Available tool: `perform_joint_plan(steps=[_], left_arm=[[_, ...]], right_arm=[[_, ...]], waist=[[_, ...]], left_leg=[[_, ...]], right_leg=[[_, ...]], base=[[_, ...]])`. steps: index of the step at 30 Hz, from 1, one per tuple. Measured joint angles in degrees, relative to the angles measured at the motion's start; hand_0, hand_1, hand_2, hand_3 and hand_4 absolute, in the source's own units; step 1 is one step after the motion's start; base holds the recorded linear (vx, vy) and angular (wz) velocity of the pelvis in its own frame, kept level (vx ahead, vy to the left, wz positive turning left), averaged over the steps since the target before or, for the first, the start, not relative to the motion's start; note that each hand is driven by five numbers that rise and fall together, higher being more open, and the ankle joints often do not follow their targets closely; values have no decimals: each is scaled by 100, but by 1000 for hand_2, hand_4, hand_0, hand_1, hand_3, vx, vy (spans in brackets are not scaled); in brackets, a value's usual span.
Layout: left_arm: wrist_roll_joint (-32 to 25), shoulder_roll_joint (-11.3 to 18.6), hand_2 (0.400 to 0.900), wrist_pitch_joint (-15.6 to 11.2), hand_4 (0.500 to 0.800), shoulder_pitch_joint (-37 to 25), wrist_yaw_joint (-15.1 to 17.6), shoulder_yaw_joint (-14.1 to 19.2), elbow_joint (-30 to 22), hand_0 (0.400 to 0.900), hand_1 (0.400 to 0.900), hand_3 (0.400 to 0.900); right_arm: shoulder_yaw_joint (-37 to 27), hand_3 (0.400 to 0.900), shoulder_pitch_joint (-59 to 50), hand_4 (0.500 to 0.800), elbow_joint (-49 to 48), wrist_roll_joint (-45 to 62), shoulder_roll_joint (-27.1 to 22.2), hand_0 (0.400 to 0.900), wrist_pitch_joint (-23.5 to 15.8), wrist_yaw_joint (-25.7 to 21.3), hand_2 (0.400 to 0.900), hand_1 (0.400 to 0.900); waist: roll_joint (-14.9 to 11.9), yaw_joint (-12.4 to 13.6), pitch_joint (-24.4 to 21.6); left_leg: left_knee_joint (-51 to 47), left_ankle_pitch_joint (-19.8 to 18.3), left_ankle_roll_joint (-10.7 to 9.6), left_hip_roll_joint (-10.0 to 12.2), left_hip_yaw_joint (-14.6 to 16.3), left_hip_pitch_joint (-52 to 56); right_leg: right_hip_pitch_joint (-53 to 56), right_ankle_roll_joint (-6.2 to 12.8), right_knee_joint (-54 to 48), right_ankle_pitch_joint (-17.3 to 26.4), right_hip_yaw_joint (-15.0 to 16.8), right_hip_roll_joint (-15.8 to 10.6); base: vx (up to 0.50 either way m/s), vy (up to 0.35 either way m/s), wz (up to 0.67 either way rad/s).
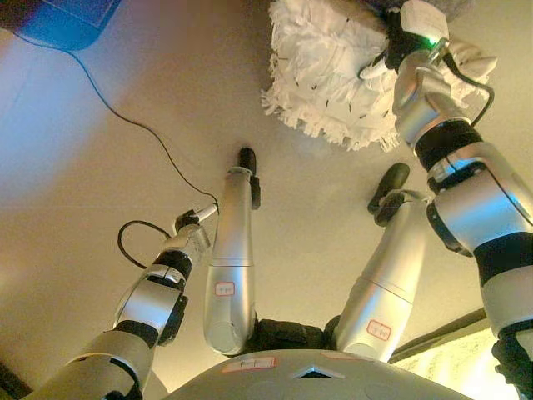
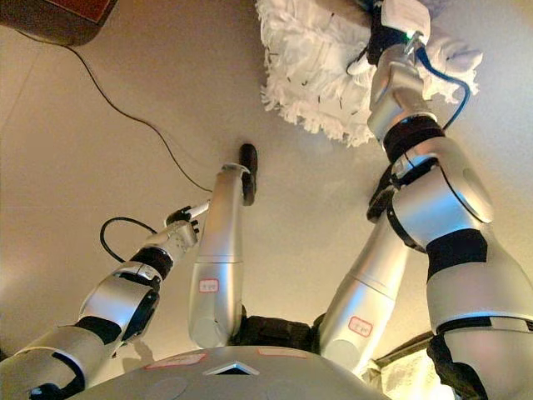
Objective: Pick up the pillow and put it on the sofa.
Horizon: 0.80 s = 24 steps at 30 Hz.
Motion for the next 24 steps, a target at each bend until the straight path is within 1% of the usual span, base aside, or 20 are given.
perform_joint_plan(steps=[7,8,9,10,11,12,13,14,15,16,17,18,24], left_arm=[[-35,113,900,-141,800,3,-110,10,-76,900,900,900],[-42,115,900,-144,800,3,-139,10,-78,900,900,900],[-42,133,900,-157,800,3,-154,10,-110,900,900,900],[-42,180,900,-171,800,0,-167,10,-184,900,900,900],[-43,224,900,-164,800,16,-187,10,-213,900,900,900],[-47,233,900,-146,800,62,-202,15,-208,900,900,900],[-47,236,900,-151,800,64,-219,27,-214,900,900,900],[-45,261,900,-213,800,62,-246,19,-310,900,900,900],[-45,299,900,-295,800,63,-280,12,-395,900,900,900],[-44,352,900,-307,800,72,-306,18,-403,900,900,900],[-46,377,900,-269,800,103,-319,18,-388,900,900,900],[-45,378,900,-261,800,160,-322,18,-387,900,900,900],[-42,387,900,-273,800,342,-441,29,-402,900,900,900]], right_arm=[[120,900,-257,800,4,100,-170,900,-223,429,900,900],[118,402,-283,501,7,167,-223,402,-246,543,402,402],[119,400,-304,500,6,206,-276,400,-265,658,400,400],[124,400,-393,500,1,235,-331,400,-338,800,400,400],[135,400,-496,500,-5,260,-343,400,-402,914,400,400],[143,400,-547,500,-50,305,-352,400,-484,980,400,400],[140,400,-525,500,-47,422,-457,400,-562,1009,400,400],[114,400,-521,500,-19,493,-532,400,-567,1050,400,400],[106,400,-565,500,-19,501,-618,400,-595,1042,400,400],[113,400,-555,500,-43,506,-620,400,-674,1023,400,400],[123,400,-522,500,-54,513,-608,400,-753,1032,400,400],[123,400,-472,500,-54,515,-609,400,-804,1066,400,400],[120,400,33,500,-54,524,-613,400,-866,1064,400,400]], waist=[[0,12,-1],[0,35,-1],[-3,40,-3],[5,27,-8],[10,-5,-9],[23,3,-8],[16,22,-7],[8,28,-11],[19,35,-5],[21,63,-4],[20,82,-5],[20,104,-5],[20,108,-4]], left_leg=[[67,-1,-1,25,-91,-248],[160,-2,-4,36,-79,-292],[232,-5,-10,40,-84,-342],[259,-8,-31,45,-74,-436],[610,-114,74,16,-83,-510],[956,-377,-142,28,-114,-465],[1088,-399,-172,59,-72,-521],[1141,-396,-170,70,-28,-559],[1131,-381,-158,99,-2,-590],[1058,-362,-134,167,26,-582],[1033,-329,-85,191,5,-532],[1038,-324,-80,205,-5,-459],[986,-334,-97,243,20,-143]], right_leg=[[-339,-94,310,-57,-6,26],[-421,-150,469,-109,33,41],[-494,-151,584,-115,110,41],[-582,-154,609,-119,111,34],[-660,-153,588,-120,60,13],[-726,-158,702,-143,50,23],[-802,-198,1216,-421,225,73],[-685,-176,1782,-970,336,97],[-707,-66,1869,-1138,382,92],[-700,-115,1836,-1157,317,91],[-655,-146,1814,-1154,265,89],[-608,-155,1816,-1152,250,84],[-248,-189,1747,-1176,165,8]], base=[[-32,-14,4],[-47,-13,2],[-37,-7,1],[-42,-6,1],[0,0,0],[-36,4,-2],[-27,5,-4],[-27,6,-5],[-17,0,-4],[-13,-8,-3],[-6,-13,-3],[0,0,0],[7,-2,-2]])
